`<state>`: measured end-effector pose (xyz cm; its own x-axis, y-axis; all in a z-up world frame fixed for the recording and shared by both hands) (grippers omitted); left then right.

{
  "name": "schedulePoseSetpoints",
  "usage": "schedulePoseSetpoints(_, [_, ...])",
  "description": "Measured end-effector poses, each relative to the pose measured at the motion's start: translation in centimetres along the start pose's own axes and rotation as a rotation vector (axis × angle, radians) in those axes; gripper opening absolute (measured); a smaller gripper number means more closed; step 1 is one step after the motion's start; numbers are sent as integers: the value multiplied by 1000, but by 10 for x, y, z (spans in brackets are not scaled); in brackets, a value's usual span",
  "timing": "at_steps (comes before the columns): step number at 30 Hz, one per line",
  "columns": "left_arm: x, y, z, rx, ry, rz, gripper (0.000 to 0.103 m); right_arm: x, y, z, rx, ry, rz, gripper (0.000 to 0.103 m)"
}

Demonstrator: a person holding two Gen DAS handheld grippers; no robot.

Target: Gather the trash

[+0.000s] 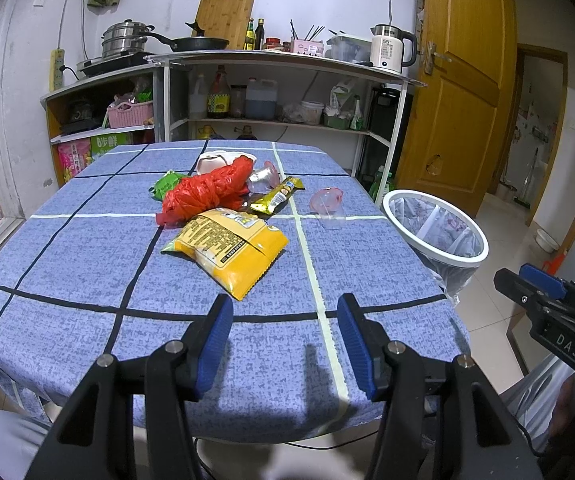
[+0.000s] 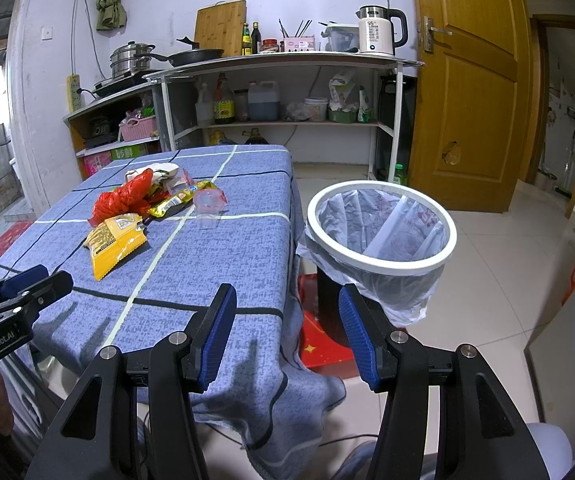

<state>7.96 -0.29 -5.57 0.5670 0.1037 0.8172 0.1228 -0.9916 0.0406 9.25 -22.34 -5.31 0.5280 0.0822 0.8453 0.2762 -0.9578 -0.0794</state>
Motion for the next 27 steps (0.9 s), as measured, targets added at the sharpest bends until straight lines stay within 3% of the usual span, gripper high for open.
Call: schedulePoseSetpoints(27, [1, -14, 16, 19, -14, -24, 57, 2, -9, 16, 33, -25, -14, 54])
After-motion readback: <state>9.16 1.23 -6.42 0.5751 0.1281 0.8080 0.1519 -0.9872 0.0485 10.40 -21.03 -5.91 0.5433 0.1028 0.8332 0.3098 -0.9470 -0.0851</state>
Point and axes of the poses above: each gripper's, at about its wrist camera, not at the fingertips, and z roughly the way its jaws point, y to its right, x to its top, the point moved 10 cm from there along z, roughly the way its jaws point, and after that the axes turned 6 degrees about x, right-handed, at the moved point
